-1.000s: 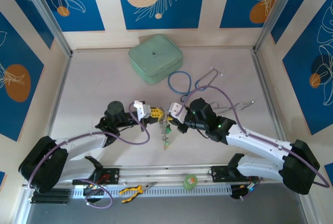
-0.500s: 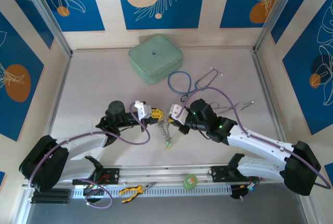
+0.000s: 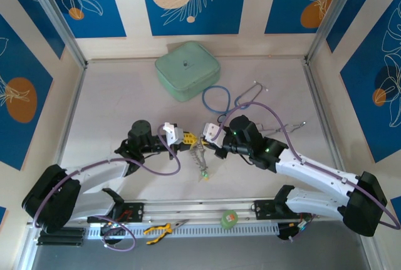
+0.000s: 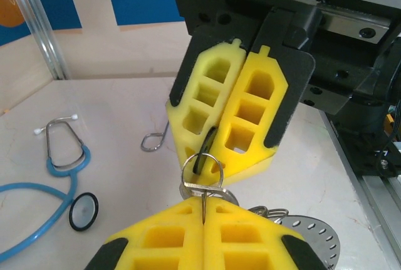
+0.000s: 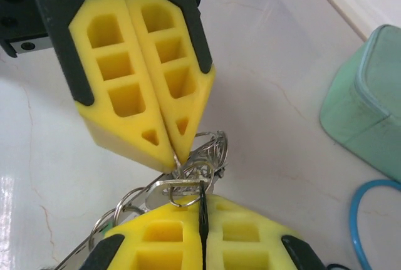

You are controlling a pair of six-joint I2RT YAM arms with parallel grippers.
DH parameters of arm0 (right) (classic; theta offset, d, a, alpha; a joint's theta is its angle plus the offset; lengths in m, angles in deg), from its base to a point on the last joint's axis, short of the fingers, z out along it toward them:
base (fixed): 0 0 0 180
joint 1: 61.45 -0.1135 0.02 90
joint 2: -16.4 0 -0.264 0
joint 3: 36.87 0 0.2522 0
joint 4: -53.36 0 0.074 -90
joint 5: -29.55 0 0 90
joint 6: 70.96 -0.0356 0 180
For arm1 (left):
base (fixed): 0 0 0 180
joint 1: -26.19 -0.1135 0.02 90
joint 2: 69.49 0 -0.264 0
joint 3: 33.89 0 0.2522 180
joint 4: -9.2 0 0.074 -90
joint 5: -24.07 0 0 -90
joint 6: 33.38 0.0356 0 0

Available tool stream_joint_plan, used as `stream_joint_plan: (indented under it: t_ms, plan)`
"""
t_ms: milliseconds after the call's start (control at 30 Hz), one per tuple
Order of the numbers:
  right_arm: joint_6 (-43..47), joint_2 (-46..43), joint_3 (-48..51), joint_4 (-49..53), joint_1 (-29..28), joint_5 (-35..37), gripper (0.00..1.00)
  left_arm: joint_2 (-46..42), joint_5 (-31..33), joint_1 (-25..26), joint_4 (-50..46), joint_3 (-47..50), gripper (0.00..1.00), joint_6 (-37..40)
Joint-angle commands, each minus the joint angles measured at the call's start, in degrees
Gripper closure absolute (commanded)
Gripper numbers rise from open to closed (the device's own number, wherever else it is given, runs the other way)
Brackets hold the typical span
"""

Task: Put the keys on the keyring

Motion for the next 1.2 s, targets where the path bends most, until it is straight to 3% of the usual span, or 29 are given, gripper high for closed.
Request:
stream_joint_plan:
  t_ms: [0,300,433,533,733,833,1067,1167]
  plan:
    - [1.88,-0.41,-2.29,0.79,0.18,-0.87,1.00,-0.93,-2.59,0.38,0.80,-1.48,1.00,0.72]
    - [2.80,-0.27,-3.94,1.47,0.08,-1.11,1.00,-1.36,-1.73,0.41,-1.00,-1.48,1.00,1.87]
    - [3.73,-0.12,-4.25,1.59,0.34,-0.93,1.00,-3.09,0.85,0.43,-1.09,-0.57,0.58,1.88]
    - [4.51,0.86,-5.30,2.73,0.91,-1.02,1.00,-5.90,4.65,0.43,-2.40,0.35,0.39,1.18]
    - [5.48,3.24,-7.48,3.79,1.57,-0.43,1.00,-16.25,19.53,0.39,-3.17,3.16,0.13,-2.97]
    - [5.93,4.90,-9.06,4.21,1.66,-0.31,1.00,-22.01,30.59,0.39,-2.61,5.55,0.06,-4.95]
    - [7.27,10.14,-14.35,3.98,0.39,-1.62,1.00,-35.32,68.96,0.33,-7.41,9.73,0.01,-11.56]
    - [6.06,14.55,-18.76,2.58,-2.08,-3.57,1.00,-40.64,76.72,0.27,-11.94,9.68,0.01,-11.98]
